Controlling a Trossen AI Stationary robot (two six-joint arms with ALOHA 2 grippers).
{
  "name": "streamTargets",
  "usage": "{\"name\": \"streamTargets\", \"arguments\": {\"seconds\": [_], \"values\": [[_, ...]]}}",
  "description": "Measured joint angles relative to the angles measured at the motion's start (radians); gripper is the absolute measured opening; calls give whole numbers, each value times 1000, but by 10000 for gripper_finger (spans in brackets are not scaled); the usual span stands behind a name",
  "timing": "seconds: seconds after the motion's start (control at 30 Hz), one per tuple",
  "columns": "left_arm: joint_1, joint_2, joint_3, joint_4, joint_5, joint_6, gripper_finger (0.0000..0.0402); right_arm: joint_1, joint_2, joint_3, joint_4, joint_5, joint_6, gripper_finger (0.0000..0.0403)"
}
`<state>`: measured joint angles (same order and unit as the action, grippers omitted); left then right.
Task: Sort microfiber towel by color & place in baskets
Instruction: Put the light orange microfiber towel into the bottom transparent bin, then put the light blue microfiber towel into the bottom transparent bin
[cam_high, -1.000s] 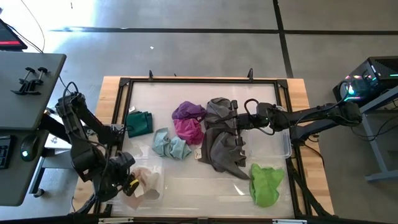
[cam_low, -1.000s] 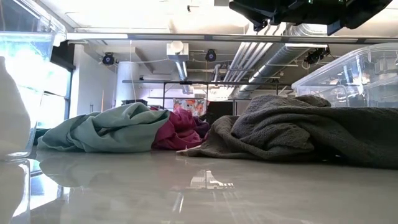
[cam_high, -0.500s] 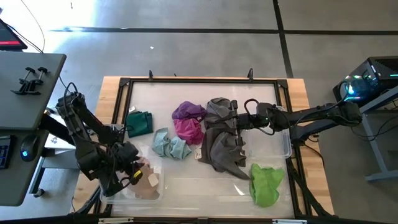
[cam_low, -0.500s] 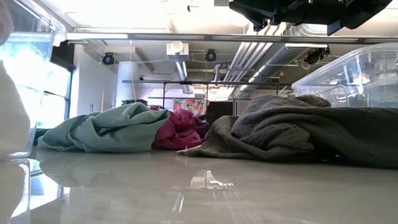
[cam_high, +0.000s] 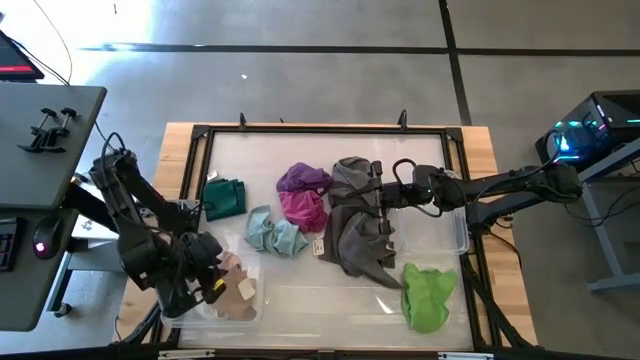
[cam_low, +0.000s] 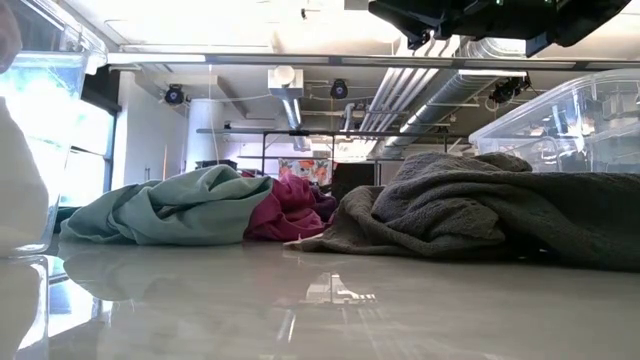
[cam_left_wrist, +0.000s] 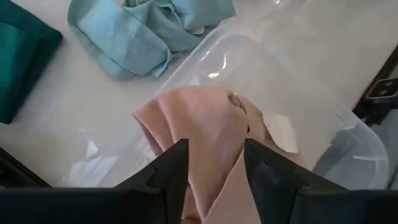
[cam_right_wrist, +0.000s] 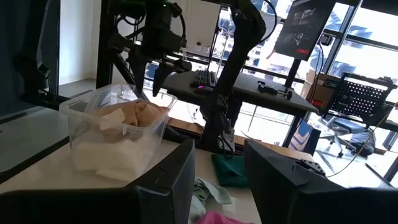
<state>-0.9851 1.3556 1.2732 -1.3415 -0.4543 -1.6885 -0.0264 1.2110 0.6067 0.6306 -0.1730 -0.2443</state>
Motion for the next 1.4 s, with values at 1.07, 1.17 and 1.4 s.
{"name": "streamTargets", "arguments": {"seconds": [1.07, 1.17, 1.4], "values": [[69, -156, -119, 186, 309, -49, 66, 0, 0, 0, -33, 4, -26, 135], [69, -190, -85, 187, 194, 54, 66, 0, 0, 0, -44, 5, -26, 135], [126, -248, -79, 182, -320, 598, 66, 0, 0, 0, -94, 97, 16, 135]]}}
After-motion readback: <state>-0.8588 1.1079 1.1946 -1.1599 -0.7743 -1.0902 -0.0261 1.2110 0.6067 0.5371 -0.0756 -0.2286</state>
